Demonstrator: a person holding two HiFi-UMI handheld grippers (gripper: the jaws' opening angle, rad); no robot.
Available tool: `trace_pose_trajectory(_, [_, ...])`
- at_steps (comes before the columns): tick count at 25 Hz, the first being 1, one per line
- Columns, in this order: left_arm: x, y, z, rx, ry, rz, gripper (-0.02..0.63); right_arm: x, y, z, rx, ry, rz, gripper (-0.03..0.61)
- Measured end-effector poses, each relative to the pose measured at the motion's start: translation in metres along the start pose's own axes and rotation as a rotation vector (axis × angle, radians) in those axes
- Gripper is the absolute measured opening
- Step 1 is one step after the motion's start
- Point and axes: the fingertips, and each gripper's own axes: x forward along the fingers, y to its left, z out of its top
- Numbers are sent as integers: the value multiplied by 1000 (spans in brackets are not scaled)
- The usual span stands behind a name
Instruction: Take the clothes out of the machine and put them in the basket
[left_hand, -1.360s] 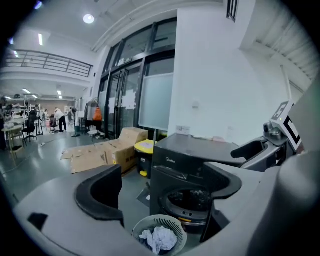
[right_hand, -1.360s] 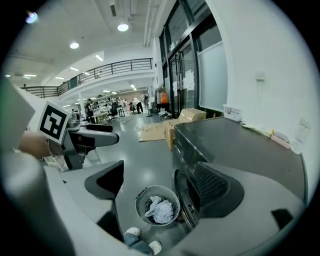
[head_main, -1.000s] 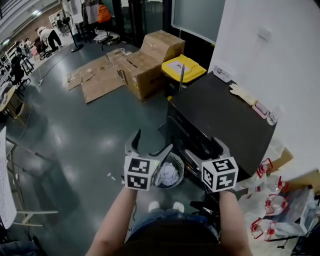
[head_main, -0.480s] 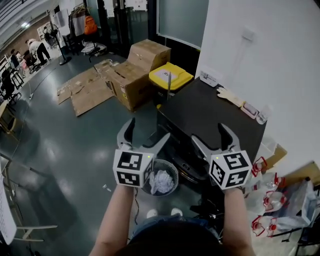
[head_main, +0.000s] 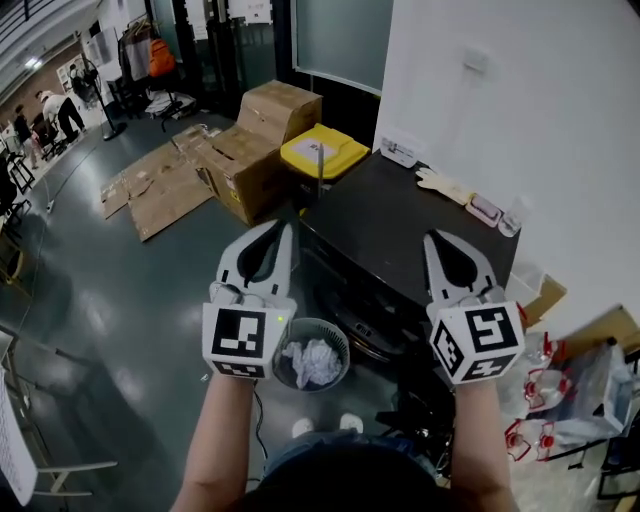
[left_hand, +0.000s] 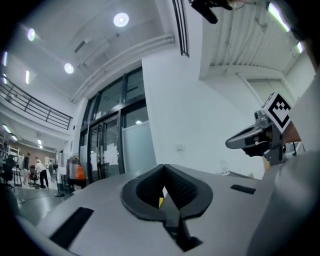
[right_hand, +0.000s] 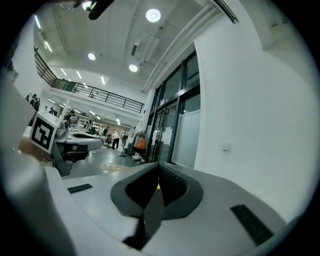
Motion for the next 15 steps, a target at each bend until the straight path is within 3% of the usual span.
trace_pose_trajectory(15, [-13, 6, 21, 79, -17, 39, 2, -26, -12, 30, -90, -71, -104, 0])
